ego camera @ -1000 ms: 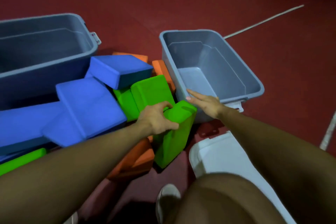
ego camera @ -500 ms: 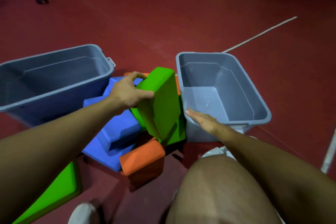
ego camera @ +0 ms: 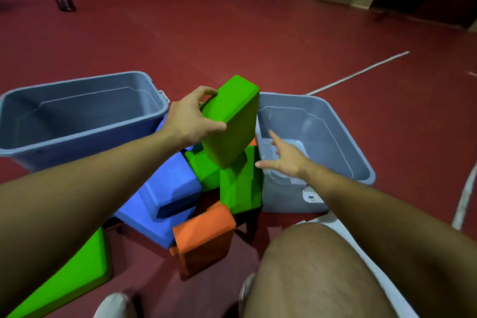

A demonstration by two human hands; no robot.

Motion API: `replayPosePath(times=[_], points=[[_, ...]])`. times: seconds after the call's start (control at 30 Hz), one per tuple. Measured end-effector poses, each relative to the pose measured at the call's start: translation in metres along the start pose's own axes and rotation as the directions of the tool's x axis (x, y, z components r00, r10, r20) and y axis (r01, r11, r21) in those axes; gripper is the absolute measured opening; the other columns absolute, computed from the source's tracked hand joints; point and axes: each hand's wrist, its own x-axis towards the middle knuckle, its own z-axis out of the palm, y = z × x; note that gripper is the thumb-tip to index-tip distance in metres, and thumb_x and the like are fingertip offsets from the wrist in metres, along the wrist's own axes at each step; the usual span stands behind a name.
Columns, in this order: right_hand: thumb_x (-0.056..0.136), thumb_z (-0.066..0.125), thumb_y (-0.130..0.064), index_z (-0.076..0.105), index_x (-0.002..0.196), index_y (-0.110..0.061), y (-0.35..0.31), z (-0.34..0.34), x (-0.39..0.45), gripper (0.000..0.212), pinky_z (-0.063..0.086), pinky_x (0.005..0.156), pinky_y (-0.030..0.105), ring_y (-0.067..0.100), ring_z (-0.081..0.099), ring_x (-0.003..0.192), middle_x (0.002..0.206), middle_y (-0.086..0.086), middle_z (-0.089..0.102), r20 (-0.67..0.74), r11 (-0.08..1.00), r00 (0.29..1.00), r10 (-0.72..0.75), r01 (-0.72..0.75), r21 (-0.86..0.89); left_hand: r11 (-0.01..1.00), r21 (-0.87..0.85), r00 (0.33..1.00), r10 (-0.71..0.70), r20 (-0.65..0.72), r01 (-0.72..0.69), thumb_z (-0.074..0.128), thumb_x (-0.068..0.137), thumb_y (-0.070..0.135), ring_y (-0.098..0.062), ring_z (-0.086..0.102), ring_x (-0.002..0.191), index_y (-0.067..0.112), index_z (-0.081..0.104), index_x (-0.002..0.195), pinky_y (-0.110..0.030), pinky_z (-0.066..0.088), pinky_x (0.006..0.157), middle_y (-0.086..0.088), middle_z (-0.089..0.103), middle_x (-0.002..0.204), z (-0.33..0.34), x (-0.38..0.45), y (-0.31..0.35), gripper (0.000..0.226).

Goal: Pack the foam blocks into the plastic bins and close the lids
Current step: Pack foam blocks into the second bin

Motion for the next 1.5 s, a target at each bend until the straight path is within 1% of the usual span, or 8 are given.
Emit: replayPosePath(times=[0.23,0.4,0.53,0.77,1.0,1.2,1.3,1.5], points=[[0.066,0.081,-0.049,0.017,0.156,-0.021,-0.11,-0.066,-0.031,0.113,0.033,0.112,0.051,0.029,0.03,0.144,0.159,0.009,0.029,-0.249,0.812,0.809,-0.532,0.403,-0.423,0.984,0.109,0.99,0.138,0.04,-0.141,0.066,0.036,0.063,-0.026,0.064,0.106,0.041,0.049,0.123,-0.041,0.052,0.089,0.007,0.068,0.118,-0.03,-0.024,0.015,0.092],[0.065,0.079,-0.052,0.03,0.151,-0.034,-0.161,-0.086,-0.041,0.101,0.04,0.104,0.054,0.036,0.03,0.139,0.159,-0.001,0.028,-0.076,0.559,0.802,-0.593,0.341,-0.756,0.979,0.07,0.981,0.195,-0.006,-0.194,0.067,0.036,0.062,-0.025,0.064,0.11,0.04,0.05,0.124,-0.04,0.052,0.09,0.008,0.069,0.118,-0.036,-0.027,0.035,0.092],[0.069,0.078,-0.046,0.032,0.15,-0.034,-0.165,-0.096,-0.037,0.094,0.044,0.095,0.048,0.034,0.031,0.134,0.152,-0.004,0.037,-0.1,0.478,0.796,-0.598,0.253,-0.841,0.971,0.035,0.97,0.237,-0.051,-0.236,0.069,0.04,0.057,-0.023,0.065,0.106,0.039,0.052,0.122,-0.038,0.052,0.087,0.008,0.069,0.116,-0.027,-0.018,0.033,0.086],[0.06,0.081,-0.048,0.047,0.141,-0.032,-0.073,-0.113,0.022,0.09,0.051,0.082,0.051,0.04,0.043,0.109,0.134,0.004,0.052,-0.294,0.595,0.713,-0.637,0.212,-0.775,0.904,0.091,0.902,0.425,-0.08,-0.418,0.079,0.065,0.055,-0.021,0.056,0.114,0.017,0.043,0.142,-0.036,0.05,0.093,-0.007,0.057,0.128,0.03,0.024,-0.005,0.093],[0.063,0.079,-0.049,0.05,0.138,-0.029,0.018,-0.106,0.077,0.083,0.048,0.088,0.046,0.036,0.043,0.108,0.133,0.002,0.051,-0.582,0.781,0.678,-0.45,-0.017,-0.625,0.978,0.191,0.992,0.07,0.1,-0.089,0.083,0.07,0.048,-0.029,0.059,0.108,0.009,0.048,0.137,-0.037,0.045,0.09,-0.014,0.063,0.12,0.107,0.082,-0.07,0.085],[0.069,0.075,-0.058,0.046,0.14,-0.031,0.052,-0.095,0.08,0.081,0.049,0.086,0.043,0.035,0.042,0.113,0.135,0.0,0.049,-0.674,0.845,0.679,-0.292,-0.147,-0.514,0.936,0.343,0.923,-0.202,0.326,0.084,0.068,0.077,0.065,-0.035,0.05,0.126,0.013,0.047,0.141,-0.04,0.042,0.104,-0.016,0.054,0.136,0.172,0.088,-0.104,0.085],[0.067,0.078,-0.053,0.046,0.138,-0.031,0.066,-0.084,0.07,0.08,0.048,0.087,0.046,0.036,0.04,0.114,0.135,0.001,0.047,-0.701,0.854,0.671,-0.242,-0.196,-0.482,0.887,0.454,0.892,-0.27,0.362,0.084,0.064,0.078,0.068,-0.033,0.056,0.116,0.017,0.054,0.133,-0.039,0.045,0.098,-0.014,0.06,0.126,0.184,0.087,-0.11,0.076],[0.069,0.075,-0.062,0.044,0.139,-0.031,0.093,-0.063,0.039,0.083,0.047,0.087,0.046,0.037,0.039,0.113,0.133,0.002,0.048,-0.473,0.75,0.871,-0.135,-0.222,-0.623,0.862,0.482,0.862,-0.358,0.36,0.157,0.078,0.072,0.054,-0.032,0.055,0.096,0.022,0.042,0.093,-0.038,0.046,0.085,-0.012,0.057,0.108,0.174,0.073,-0.1,0.052]])
